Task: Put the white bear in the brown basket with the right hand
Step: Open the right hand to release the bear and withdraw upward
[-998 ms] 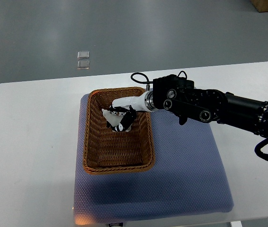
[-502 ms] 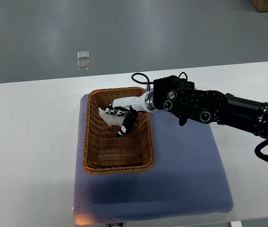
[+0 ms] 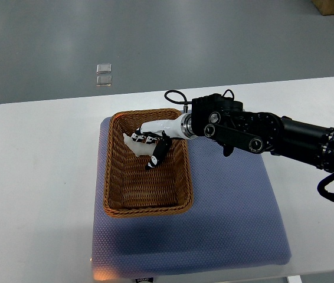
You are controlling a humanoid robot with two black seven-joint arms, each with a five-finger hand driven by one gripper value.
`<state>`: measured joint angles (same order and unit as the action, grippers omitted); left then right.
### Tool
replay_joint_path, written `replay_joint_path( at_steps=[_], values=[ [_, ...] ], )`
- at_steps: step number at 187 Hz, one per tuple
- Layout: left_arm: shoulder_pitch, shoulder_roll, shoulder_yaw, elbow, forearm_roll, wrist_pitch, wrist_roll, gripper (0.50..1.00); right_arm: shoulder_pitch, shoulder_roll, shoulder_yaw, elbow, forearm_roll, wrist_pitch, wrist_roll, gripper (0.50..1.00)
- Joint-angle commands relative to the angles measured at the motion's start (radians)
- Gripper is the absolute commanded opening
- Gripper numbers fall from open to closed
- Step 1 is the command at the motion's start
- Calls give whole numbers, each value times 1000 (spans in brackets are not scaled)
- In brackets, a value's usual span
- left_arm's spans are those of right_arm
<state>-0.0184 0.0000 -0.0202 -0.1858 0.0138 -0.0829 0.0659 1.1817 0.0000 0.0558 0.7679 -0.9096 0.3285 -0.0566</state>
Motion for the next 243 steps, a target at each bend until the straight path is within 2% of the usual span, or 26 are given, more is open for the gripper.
replay_joint_path(
  at_steps=[1,82,153,243],
  values=[
    [0,0,0,-1,0,0,0,1000,-1,0,-1,-4,0,-5,0,834],
    [0,0,2,-1,0,0,0,1000,-11,0,-8,-22,-23,-37,14,832],
    [0,0,2,-1,0,0,0,1000,-42,0,-85,-47,-100,-135,81,832],
    [0,0,2,-1,0,0,0,1000,-34,0,-85,-42,-107,-175,115,832]
  ],
)
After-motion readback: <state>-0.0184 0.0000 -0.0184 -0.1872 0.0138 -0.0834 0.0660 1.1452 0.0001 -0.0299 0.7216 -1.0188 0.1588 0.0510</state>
